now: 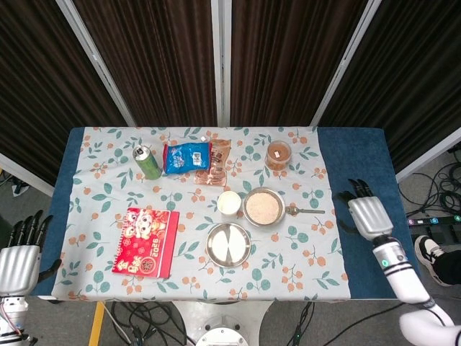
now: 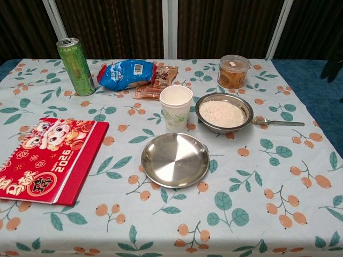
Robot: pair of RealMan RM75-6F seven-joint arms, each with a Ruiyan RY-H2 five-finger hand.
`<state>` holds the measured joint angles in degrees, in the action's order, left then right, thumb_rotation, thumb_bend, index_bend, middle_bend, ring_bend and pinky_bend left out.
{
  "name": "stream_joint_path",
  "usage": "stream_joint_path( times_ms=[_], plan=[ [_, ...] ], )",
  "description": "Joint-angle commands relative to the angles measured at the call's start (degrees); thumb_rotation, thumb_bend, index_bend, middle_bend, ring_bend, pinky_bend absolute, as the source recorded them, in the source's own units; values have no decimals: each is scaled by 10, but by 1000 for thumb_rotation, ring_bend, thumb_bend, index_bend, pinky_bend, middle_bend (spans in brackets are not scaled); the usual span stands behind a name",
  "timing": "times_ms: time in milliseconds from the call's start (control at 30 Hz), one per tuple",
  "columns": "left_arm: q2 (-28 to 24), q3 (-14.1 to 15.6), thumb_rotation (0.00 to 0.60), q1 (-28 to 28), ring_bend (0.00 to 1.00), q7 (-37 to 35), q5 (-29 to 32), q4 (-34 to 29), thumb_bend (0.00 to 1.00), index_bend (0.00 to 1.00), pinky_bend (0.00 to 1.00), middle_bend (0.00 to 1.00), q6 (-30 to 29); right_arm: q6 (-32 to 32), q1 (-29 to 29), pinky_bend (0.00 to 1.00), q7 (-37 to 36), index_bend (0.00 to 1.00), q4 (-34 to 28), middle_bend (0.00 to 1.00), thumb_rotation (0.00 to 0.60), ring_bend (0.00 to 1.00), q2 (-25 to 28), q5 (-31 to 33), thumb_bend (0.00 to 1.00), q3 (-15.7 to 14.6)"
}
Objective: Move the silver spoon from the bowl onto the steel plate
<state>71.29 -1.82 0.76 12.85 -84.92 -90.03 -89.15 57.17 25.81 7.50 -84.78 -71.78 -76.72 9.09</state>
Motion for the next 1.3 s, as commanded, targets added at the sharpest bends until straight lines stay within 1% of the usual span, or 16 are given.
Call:
stream_joint_path(
  times_ms=[33, 133, 200, 333, 433, 733, 1300],
  plan=[
    [-1, 0, 600, -1, 47, 0, 2, -1, 238, 128, 110, 100, -1, -51, 44, 6, 44, 401, 68, 360, 600, 38, -71, 45, 257, 15],
    [-1, 0, 600, -2, 47, -1, 5, 0, 238, 127, 110, 100, 2, -65, 62, 6, 64, 438, 108, 377, 600, 50, -107, 58, 266, 12],
    [-1, 1, 600, -1, 47, -2, 6, 1, 238, 128, 110, 100, 4, -70, 70, 8, 77, 441, 128, 390, 600, 58, -125, 63, 266, 10],
    [2, 0, 600, -2, 47, -5, 8, 5, 238, 128, 110, 99, 4, -81, 81, 24, 93, 445, 165, 448, 600, 96, -158, 77, 285, 4],
    [4, 1, 600, -2, 47, -8, 8, 8, 239, 128, 110, 100, 6, -85, 85, 26, 92, 445, 186, 468, 600, 107, -174, 84, 290, 2],
    [8, 1, 600, -2, 47, -12, 10, 14, 239, 128, 110, 100, 9, -83, 90, 27, 104, 444, 227, 472, 600, 107, -202, 82, 290, -12],
    [11, 1, 600, -4, 47, -20, 12, 22, 238, 128, 110, 100, 10, -67, 96, 27, 111, 444, 270, 499, 600, 122, -244, 81, 290, -13]
  ],
)
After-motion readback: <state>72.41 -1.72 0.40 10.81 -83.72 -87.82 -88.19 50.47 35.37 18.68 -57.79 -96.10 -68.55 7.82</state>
